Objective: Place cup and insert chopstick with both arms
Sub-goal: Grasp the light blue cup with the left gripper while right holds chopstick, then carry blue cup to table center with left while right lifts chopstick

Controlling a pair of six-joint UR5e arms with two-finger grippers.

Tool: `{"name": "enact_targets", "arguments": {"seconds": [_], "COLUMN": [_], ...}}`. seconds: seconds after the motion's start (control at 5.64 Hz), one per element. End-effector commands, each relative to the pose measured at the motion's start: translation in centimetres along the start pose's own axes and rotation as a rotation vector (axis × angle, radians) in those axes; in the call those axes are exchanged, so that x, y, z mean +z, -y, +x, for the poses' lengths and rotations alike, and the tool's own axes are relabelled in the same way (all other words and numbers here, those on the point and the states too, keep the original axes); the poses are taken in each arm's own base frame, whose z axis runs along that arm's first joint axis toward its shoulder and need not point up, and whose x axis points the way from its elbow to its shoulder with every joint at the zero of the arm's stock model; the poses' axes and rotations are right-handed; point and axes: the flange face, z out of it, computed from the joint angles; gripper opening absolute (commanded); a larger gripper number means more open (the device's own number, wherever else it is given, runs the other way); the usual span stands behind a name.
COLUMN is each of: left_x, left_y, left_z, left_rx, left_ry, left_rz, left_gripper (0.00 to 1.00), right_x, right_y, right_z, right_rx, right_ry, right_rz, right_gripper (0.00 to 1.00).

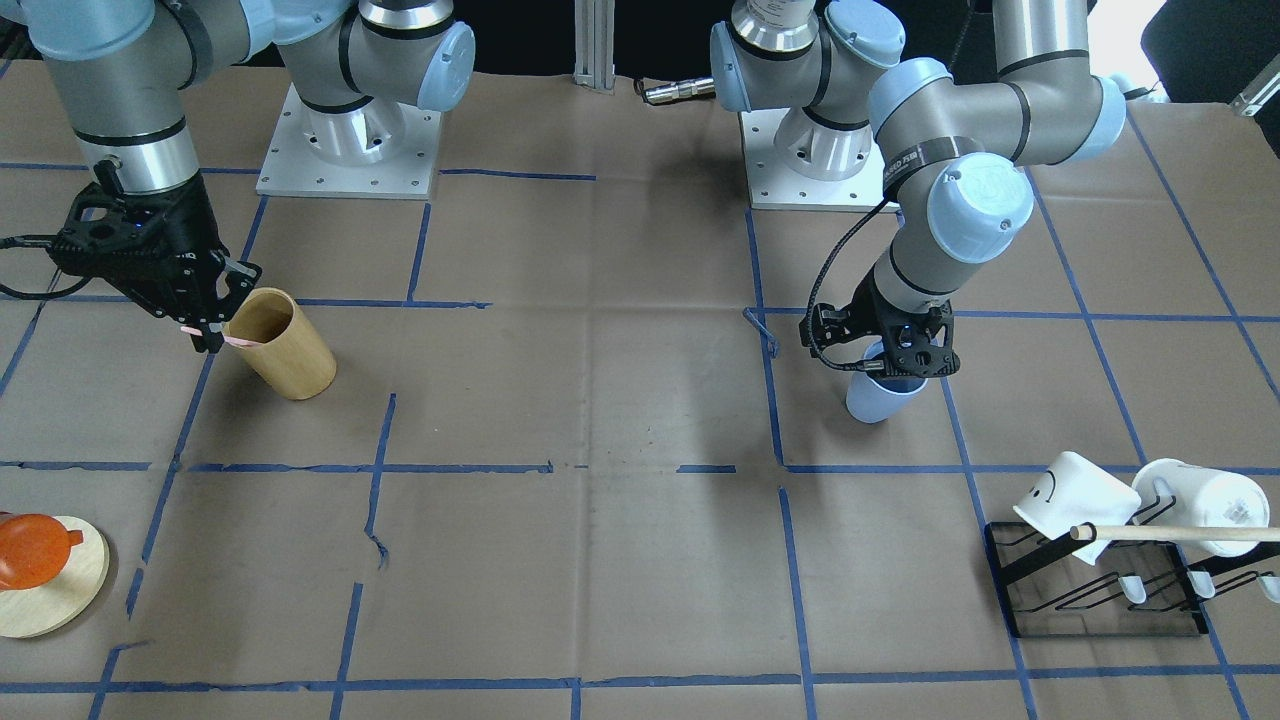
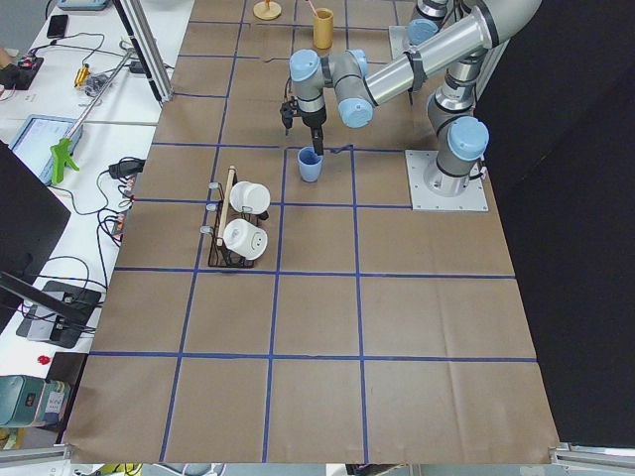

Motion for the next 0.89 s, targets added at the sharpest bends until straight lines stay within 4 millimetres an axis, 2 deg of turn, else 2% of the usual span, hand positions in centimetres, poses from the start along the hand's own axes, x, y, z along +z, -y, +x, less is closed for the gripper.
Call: {"name": "enact_targets", "arguments": {"seconds": [0.0, 0.18, 0.35, 0.53, 0.71], "left_x": [0.2, 0.2, 0.2, 0.0, -0.4], "left_y": [0.4, 0.4, 0.4, 0.4, 0.4], "left_z": [0.1, 0.1, 0.1, 0.1, 0.1], "left_rx": [0.005, 0.004, 0.002, 0.003, -0.003], "left_ry": [0.001, 0.001, 0.001, 0.002, 0.003], "left_rz": [0.014, 0.015, 0.015, 0.02, 0.032], "left_gripper": [0.75, 0.52, 0.16, 0.0, 0.0], "right_x": [-6.4, -10.0, -12.7, -14.6, -14.7], "right_y": [4.7, 7.2, 9.7, 12.1, 14.0], "right_z": [0.8, 1.0, -0.8, -3.6, -6.3], "right_rx": [0.006, 0.001, -0.028, 0.008, 0.003], "right_ry": [0.029, 0.057, 0.082, 0.091, 0.085], "right_rz": [-0.086, -0.173, -0.226, -0.266, -0.285], "right_gripper": [0.09, 0.09, 0.09, 0.09, 0.09]}}
